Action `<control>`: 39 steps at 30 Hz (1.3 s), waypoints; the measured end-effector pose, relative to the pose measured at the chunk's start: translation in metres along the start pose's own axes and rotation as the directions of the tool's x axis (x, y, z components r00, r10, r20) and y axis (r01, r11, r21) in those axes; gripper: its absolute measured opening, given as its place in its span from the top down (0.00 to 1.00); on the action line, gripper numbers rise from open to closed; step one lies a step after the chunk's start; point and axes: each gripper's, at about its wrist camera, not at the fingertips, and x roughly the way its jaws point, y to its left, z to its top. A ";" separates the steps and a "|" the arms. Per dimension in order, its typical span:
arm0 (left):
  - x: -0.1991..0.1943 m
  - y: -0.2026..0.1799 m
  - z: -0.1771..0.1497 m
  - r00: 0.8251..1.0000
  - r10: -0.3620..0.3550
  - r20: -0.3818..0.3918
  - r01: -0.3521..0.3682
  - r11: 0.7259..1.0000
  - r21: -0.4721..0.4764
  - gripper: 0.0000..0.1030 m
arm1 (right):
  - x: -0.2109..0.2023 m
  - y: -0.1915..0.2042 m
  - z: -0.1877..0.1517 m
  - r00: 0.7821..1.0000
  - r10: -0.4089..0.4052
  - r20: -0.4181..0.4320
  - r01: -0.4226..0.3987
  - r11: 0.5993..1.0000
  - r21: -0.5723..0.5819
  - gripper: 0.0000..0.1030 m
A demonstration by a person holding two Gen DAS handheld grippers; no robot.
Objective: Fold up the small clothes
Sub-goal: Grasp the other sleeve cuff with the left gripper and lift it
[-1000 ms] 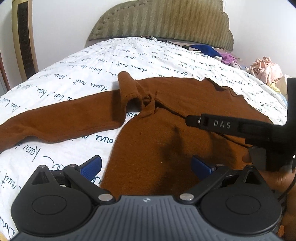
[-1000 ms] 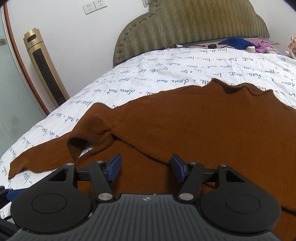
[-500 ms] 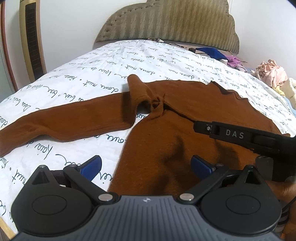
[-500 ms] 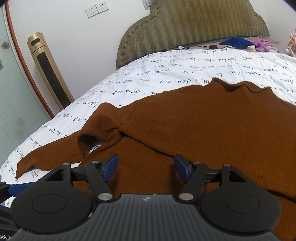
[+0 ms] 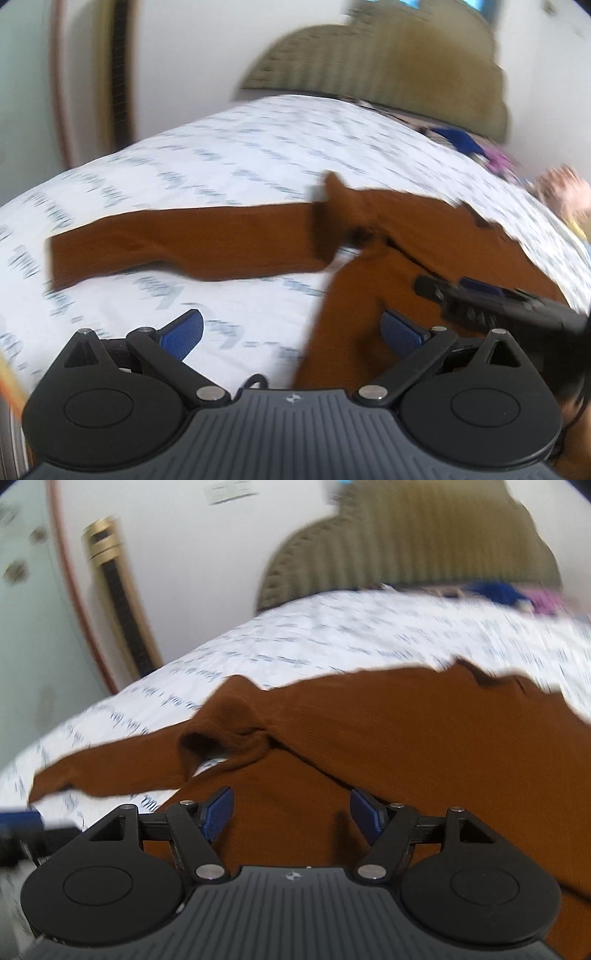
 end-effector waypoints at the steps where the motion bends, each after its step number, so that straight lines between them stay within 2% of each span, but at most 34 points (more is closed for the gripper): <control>1: -0.003 0.010 0.002 1.000 0.018 0.001 -0.018 0.999 -0.032 0.00 | 0.002 0.010 0.000 1.000 -0.002 0.006 0.002 0.998 -0.056 0.32; 4: -0.013 0.043 0.008 0.997 0.075 0.015 -0.072 0.989 -0.131 0.00 | 0.009 0.040 0.003 1.000 -0.002 0.020 0.006 0.979 -0.202 0.32; 7: -0.025 0.082 0.018 0.988 0.154 0.021 -0.144 0.959 -0.245 0.00 | 0.015 0.073 0.006 0.999 0.042 0.026 -0.032 0.947 -0.321 0.32; 8: -0.030 0.100 0.022 0.983 0.180 0.021 -0.165 0.937 -0.309 0.00 | 0.017 0.083 0.006 0.998 0.060 0.024 -0.047 0.934 -0.354 0.33; 10: -0.042 0.132 0.026 0.981 0.190 0.029 -0.159 0.885 -0.437 0.00 | 0.022 0.103 0.004 0.997 0.080 0.018 -0.065 0.903 -0.424 0.33; 11: -0.047 0.146 0.028 0.982 0.181 0.043 -0.137 0.860 -0.491 0.00 | 0.024 0.111 0.003 0.996 0.088 0.013 -0.072 0.892 -0.447 0.33; 12: -0.051 0.155 0.032 0.984 0.170 0.057 -0.117 0.850 -0.513 0.00 | 0.026 0.118 0.002 0.995 0.099 0.008 -0.084 0.883 -0.462 0.33; 15: -0.047 0.159 0.040 0.988 0.141 0.057 -0.096 0.871 -0.481 0.00 | 0.032 0.136 0.000 0.991 0.131 -0.005 -0.117 0.864 -0.490 0.33; 16: -0.042 0.159 0.039 0.994 0.105 0.040 -0.072 0.869 -0.490 0.00 | 0.034 0.142 -0.001 0.991 0.130 -0.004 -0.114 0.853 -0.510 0.33; 18: -0.022 0.160 0.034 0.999 -0.041 -0.005 0.032 0.841 -0.540 0.00 | 0.036 0.154 -0.005 0.993 0.121 -0.002 -0.102 0.831 -0.547 0.33; 19: -0.008 0.164 0.030 0.990 -0.138 -0.020 0.100 0.805 -0.585 0.00 | 0.036 0.157 -0.006 0.993 0.122 -0.005 -0.104 0.824 -0.558 0.33; 21: 0.016 0.169 0.023 0.963 -0.268 -0.026 0.182 0.721 -0.669 0.00 | 0.032 0.159 -0.011 0.991 0.134 -0.004 -0.113 0.821 -0.560 0.31; 22: 0.028 0.172 0.020 0.953 -0.302 -0.028 0.195 0.682 -0.705 0.00 | 0.030 0.158 -0.012 0.991 0.136 -0.002 -0.115 0.822 -0.558 0.29; 24: 0.043 0.175 0.017 0.942 -0.336 -0.005 0.219 0.626 -0.748 0.00 | 0.028 0.155 -0.012 0.991 0.131 0.003 -0.108 0.829 -0.549 0.27; 27: 0.061 0.178 0.015 0.941 -0.335 0.042 0.240 0.577 -0.781 0.01 | 0.026 0.146 -0.010 0.993 0.117 0.013 -0.093 0.849 -0.520 0.26; 29: 0.070 0.183 0.014 0.950 -0.304 0.076 0.239 0.545 -0.804 0.01 | 0.024 0.139 -0.009 0.994 0.108 0.021 -0.084 0.864 -0.497 0.25; 30: 0.074 0.186 0.013 0.956 -0.280 0.085 0.226 0.524 -0.821 0.01 | 0.024 0.137 -0.008 0.994 0.103 0.024 -0.078 0.870 -0.487 0.25; 32: 0.079 0.192 0.011 0.962 -0.246 0.120 0.225 0.463 -0.857 0.01 | 0.022 0.132 -0.007 0.995 0.093 0.032 -0.067 0.878 -0.475 0.21; 33: 0.080 0.195 0.013 0.968 -0.218 0.127 0.215 0.450 -0.867 0.06 | 0.021 0.130 -0.007 0.995 0.093 0.037 -0.065 0.880 -0.471 0.20; 35: 0.080 0.196 0.022 0.982 -0.152 0.111 0.170 0.462 -0.871 0.22 | 0.016 0.127 -0.006 0.995 0.091 0.049 -0.057 0.880 -0.472 0.19; 37: 0.082 0.195 0.033 0.992 -0.093 0.089 0.124 0.500 -0.857 0.62 | 0.011 0.122 -0.005 0.995 0.084 0.060 -0.045 0.880 -0.474 0.18; 38: 0.084 0.195 0.038 0.995 -0.076 0.063 0.094 0.512 -0.854 0.69 | 0.008 0.119 -0.005 0.995 0.080 0.064 -0.041 0.881 -0.472 0.17; 39: 0.087 0.195 0.040 0.997 -0.072 0.042 0.073 0.510 -0.857 0.77 | 0.005 0.115 -0.004 0.995 0.077 0.068 -0.036 0.883 -0.468 0.17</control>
